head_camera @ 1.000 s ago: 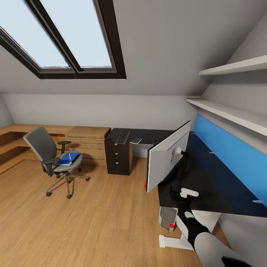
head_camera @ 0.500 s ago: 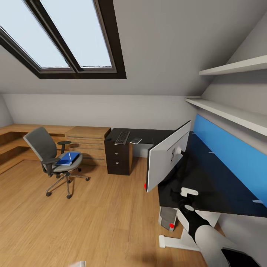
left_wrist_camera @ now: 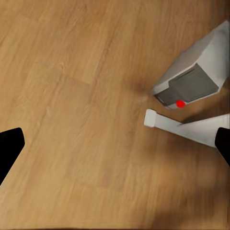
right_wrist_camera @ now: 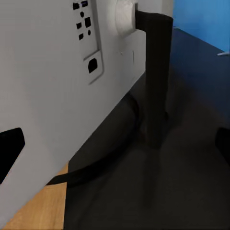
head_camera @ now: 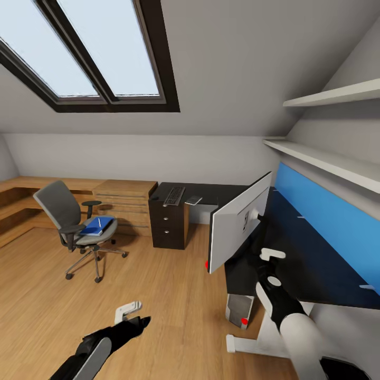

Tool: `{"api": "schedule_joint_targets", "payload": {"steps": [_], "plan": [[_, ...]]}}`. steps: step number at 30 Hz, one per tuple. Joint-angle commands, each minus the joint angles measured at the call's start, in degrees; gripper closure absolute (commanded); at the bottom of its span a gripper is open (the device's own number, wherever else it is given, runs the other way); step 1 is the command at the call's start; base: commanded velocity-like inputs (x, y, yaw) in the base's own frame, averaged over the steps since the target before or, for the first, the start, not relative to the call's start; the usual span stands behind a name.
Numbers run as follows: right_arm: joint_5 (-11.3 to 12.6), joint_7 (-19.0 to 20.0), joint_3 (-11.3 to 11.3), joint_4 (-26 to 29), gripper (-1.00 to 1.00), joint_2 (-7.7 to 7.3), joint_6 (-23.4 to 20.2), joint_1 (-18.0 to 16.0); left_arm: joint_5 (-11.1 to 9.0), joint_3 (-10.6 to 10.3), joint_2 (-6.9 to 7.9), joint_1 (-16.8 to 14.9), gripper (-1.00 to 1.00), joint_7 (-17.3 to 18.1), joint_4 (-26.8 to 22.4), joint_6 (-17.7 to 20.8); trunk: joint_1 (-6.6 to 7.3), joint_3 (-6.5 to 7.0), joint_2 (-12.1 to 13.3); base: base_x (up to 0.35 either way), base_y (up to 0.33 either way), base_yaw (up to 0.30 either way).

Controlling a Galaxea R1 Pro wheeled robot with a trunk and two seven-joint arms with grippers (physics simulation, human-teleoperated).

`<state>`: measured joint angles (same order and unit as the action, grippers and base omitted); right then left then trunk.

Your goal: In the bedroom, organize the workspace by keeping the computer under the desk, ensuring the monitor is on the desk, placing the keyboard on the desk next to the monitor, placing the mouse on the desk next to the keyboard, moving the folder from the swivel chair onto the desk next to the mouse, stacking the notebook on top of the folder with the pen on top of the notebook, and positioning the swivel chair next to the desk.

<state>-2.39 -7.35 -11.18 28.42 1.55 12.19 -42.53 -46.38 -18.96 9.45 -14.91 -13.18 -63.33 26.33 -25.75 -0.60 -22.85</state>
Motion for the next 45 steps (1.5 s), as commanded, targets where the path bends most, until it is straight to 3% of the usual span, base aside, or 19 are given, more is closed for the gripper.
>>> {"api": "schedule_joint_targets", "payload": {"steps": [1, 6, 8, 9, 10, 13, 14, 15, 18, 19, 25, 30, 36, 45], "plan": [[-0.3, 0.1, -0.3, 1.0, -1.0, 0.02, 0.2, 0.1, -0.5, -0.2, 0.35, 1.2, -1.0, -0.8, -2.6, 0.0, -0.03, -0.06, -0.1, 0.0, 0.0, 0.0], [-0.3, 0.3, -0.3, 2.9, -1.0, 0.0, 0.2, 0.8, 0.7, -0.2, 1.2, 5.2, -1.0, -2.7, -10.6, 0.1, -0.03, -0.06, -0.1, 0.0, 0.0, 0.0], [-0.3, 0.4, -0.3, 3.3, -1.0, 0.02, 0.2, 1.1, 3.2, -0.2, 1.51, 6.5, -1.0, -4.0, -13.2, 0.3, -0.03, -0.06, -0.1, 0.0, 0.0, 0.0], [-0.3, 0.4, -0.3, 3.4, -1.0, 0.03, 0.2, 1.2, 5.7, -0.4, 1.44, 7.1, -1.0, -4.7, -14.5, 0.4, -0.03, -0.06, -0.1, 0.02, 0.0, 0.0], [-0.3, 0.5, -0.2, 2.9, -1.0, 0.03, 0.2, 1.3, 6.5, -1.9, 1.31, 7.3, -1.0, -5.0, -14.5, 0.5, -0.03, -0.06, -0.1, 0.267, -0.013, 0.0], [-0.3, 0.5, -0.2, 2.6, -1.0, 0.03, 0.3, 1.3, 6.8, -2.7, 1.12, 7.3, -1.0, -5.1, -14.1, 0.3, -0.03, -0.06, -0.1, 0.29, -0.042, 0.0], [-0.6, 0.4, -0.2, 2.1, -1.0, -0.11, 0.3, 1.3, 9.2, -3.0, -0.11, 7.4, -1.0, -4.9, -14.0, 0.1, -0.03, -0.06, -0.1, 0.293, -0.04, 0.0], [-0.6, 0.4, -0.2, 2.1, -1.0, -0.28, 0.3, 1.3, 10.3, -3.0, -0.32, 7.4, -1.0, -4.9, -14.1, 0.1, -0.03, -0.06, -0.1, 0.299, -0.025, 0.0], [-0.7, 0.4, -0.2, 1.0, -1.0, -0.69, 0.3, 1.3, 12.4, -3.0, -0.64, 7.4, -1.0, -4.8, -14.1, 0.2, -0.03, -0.06, -0.1, 0.306, -0.013, 0.0], [-0.7, 0.3, -0.2, -3.5, -1.0, -1.84, 0.2, 1.2, 12.8, -2.9, -0.7, 7.4, -1.0, -4.8, -14.0, 0.1, -0.03, -0.06, -0.1, 0.312, -0.002, 0.0], [-0.7, 0.2, -0.2, -9.1, -1.0, -4.03, 0.3, 1.0, 12.6, -2.9, -0.65, 7.4, -1.0, -4.9, -13.7, 0.2, -0.03, -0.06, -0.1, 0.176, -0.001, 0.0], [-0.7, 0.2, -0.2, -10.0, -1.0, -4.41, 0.3, 1.0, 12.5, -3.1, -0.87, 7.8, -1.0, -5.2, -13.7, -1.3, -0.03, -0.06, -0.1, 0.019, 0.0, 0.0], [-0.6, 0.1, -0.2, -10.3, -1.0, -5.49, 0.3, 1.0, 12.5, -3.8, -2.45, 8.3, -1.0, -5.1, -12.6, -4.1, -0.03, -0.06, -0.1, 0.006, -0.002, 0.0], [-0.5, 0.1, -0.3, -10.3, -1.0, -6.26, 0.6, 1.0, 12.7, -3.9, -2.47, 8.3, -1.0, -5.1, -12.8, -4.3, -0.03, -0.06, -0.1, 0.112, -0.106, 0.0]]}}
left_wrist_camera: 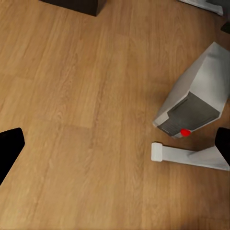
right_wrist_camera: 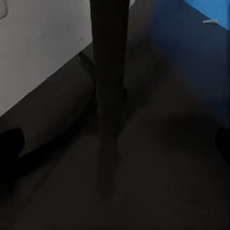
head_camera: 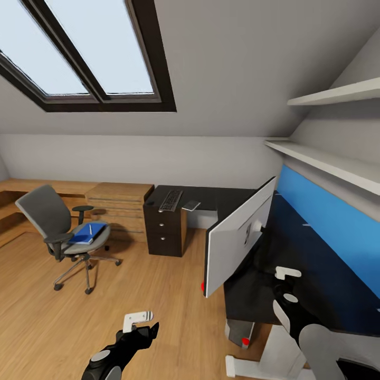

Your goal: In the bedroom, organize the workspace by keeping the computer under the desk, ensuring the monitor is on the desk, placing the keyboard on the desk next to the monitor, placing the mouse on the desk next to the keyboard, moving the folder from the swivel chair onto the desk next to the mouse, stacking the notebook on top of the folder with the pen on top of the notebook, and positioning the swivel chair next to the desk.

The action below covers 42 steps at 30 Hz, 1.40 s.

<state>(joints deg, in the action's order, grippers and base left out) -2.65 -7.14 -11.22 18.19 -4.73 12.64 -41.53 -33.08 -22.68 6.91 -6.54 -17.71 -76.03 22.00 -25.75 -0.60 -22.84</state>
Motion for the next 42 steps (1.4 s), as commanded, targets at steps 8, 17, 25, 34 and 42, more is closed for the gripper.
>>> {"api": "schedule_joint_targets", "payload": {"steps": [8, 17, 25, 34, 42], "plan": [[-0.2, -0.1, -0.2, -0.1, -1.0, -0.19, 0.7, 0.0, -0.5, -0.2, 0.12, -0.1, -1.0, -0.6, -0.1, 0.1, -0.03, -0.06, -0.1, 0.102, -0.069, 0.0], [-0.2, -0.1, -0.2, -0.2, -1.0, -0.19, 0.7, 0.0, -0.6, -0.2, 0.12, -0.1, -1.0, -0.6, 0.0, 0.1, -0.03, -0.06, -0.1, 0.121, -0.007, 0.0], [-0.2, -0.1, -0.3, -0.2, -1.0, -0.93, 0.7, 0.0, -0.7, -0.2, 0.12, -0.1, -1.0, -0.6, 0.2, 0.1, -0.03, -0.06, -0.1, 0.102, -0.064, 0.0], [-0.2, -0.1, -0.3, -0.2, -1.0, -0.99, 0.8, 0.0, -0.5, -0.3, 0.02, -0.1, -1.0, -0.6, 0.3, 0.1, -0.03, -0.06, -0.1, 0.06, -0.041, 0.0], [-0.2, -0.1, -0.3, -0.2, -1.0, -1.02, 0.8, 0.0, -0.6, -0.3, 0.03, -0.1, -1.0, -0.6, 0.3, 0.1, -0.03, -0.06, -0.1, 0.04, -0.021, 0.0]]}}
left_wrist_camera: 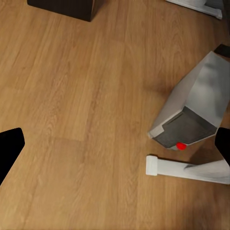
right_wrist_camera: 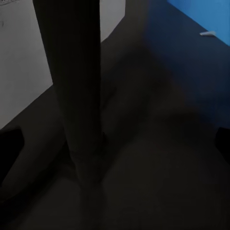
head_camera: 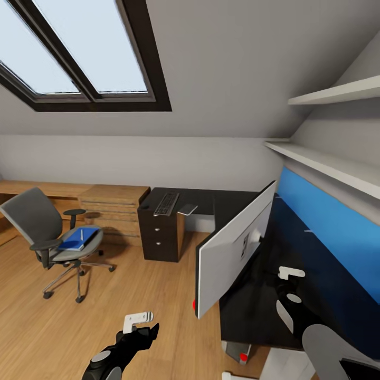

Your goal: In the bedroom, organize the workspace by keeping the computer under the desk, ensuring the monitor is on the desk, placing the keyboard on the desk next to the monitor, placing the mouse on the desk next to the keyboard, moving the folder from the swivel chair onto the desk next to the mouse, stacking the notebook on top of the folder with the pen on top of the notebook, and positioning the swivel chair next to the desk.

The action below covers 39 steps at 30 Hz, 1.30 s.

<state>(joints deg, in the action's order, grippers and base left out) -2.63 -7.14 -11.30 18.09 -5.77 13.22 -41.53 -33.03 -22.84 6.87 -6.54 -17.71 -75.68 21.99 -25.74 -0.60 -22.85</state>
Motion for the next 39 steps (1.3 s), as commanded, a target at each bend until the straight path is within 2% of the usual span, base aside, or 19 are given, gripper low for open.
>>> {"api": "schedule_joint_targets", "payload": {"steps": [1, 28, 39], "plan": [[-0.3, -0.1, -0.2, -0.1, -1.0, 0.03, 0.2, 0.0, -0.6, -0.2, 0.07, -0.1, -1.0, -0.6, -0.1, 0.1, -0.04, -0.06, -0.1, 0.13, -0.003, 0.0], [-0.3, -0.1, -0.2, -0.1, -1.0, -0.03, 0.6, 0.0, -0.5, -0.3, -0.1, -0.1, -1.0, -0.6, 0.9, 0.1, -0.04, -0.06, -0.1, 0.1, 0.0, 0.0], [-0.3, -0.1, -0.2, -0.1, -1.0, -0.03, 0.7, 0.0, -0.5, -0.3, -0.11, -0.1, -1.0, -0.6, 1.0, 0.2, -0.04, -0.06, -0.1, 0.025, 0.0, 0.0]]}}
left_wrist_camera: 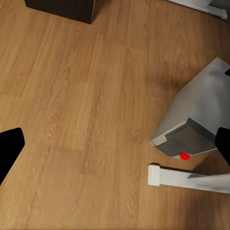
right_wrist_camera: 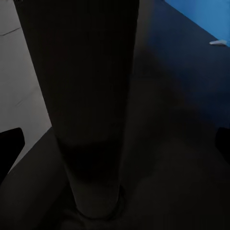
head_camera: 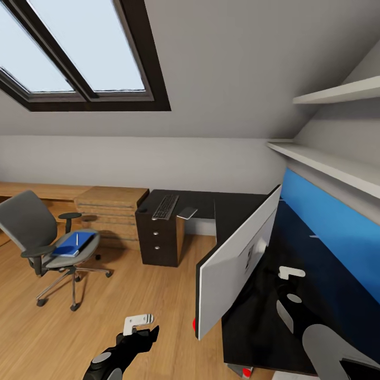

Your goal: In the bedroom, organize the workspace by keeping the computer under the desk, ensuring the monitor is on the desk, placing the keyboard on the desk next to the monitor, placing the mouse on the desk next to the keyboard, moving the folder from the swivel chair onto the desk next to the mouse, stacking the notebook on top of the folder with the pen on top of the notebook, and positioning the swivel chair next to the desk.

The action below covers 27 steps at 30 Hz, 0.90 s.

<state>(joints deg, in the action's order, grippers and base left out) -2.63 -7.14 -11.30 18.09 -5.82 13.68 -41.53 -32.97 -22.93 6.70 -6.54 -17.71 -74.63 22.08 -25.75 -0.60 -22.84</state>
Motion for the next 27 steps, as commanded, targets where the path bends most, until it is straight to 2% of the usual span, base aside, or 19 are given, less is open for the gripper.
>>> {"api": "schedule_joint_targets", "payload": {"steps": [1, 27], "plan": [[-0.3, -0.1, -0.2, -0.1, -1.0, 0.04, 0.2, 0.0, -0.6, -0.2, 0.07, 0.0, -1.0, -0.6, -0.1, 0.1, -0.03, -0.06, -0.1, 0.002, 0.0, 0.0], [-0.3, -0.1, -0.2, -0.2, -1.0, 0.08, 0.2, 0.0, -0.6, -0.4, -0.01, 0.0, -1.0, -0.6, 0.0, 0.1, -0.03, -0.06, -0.1, 0.064, 0.0, 0.0]]}}
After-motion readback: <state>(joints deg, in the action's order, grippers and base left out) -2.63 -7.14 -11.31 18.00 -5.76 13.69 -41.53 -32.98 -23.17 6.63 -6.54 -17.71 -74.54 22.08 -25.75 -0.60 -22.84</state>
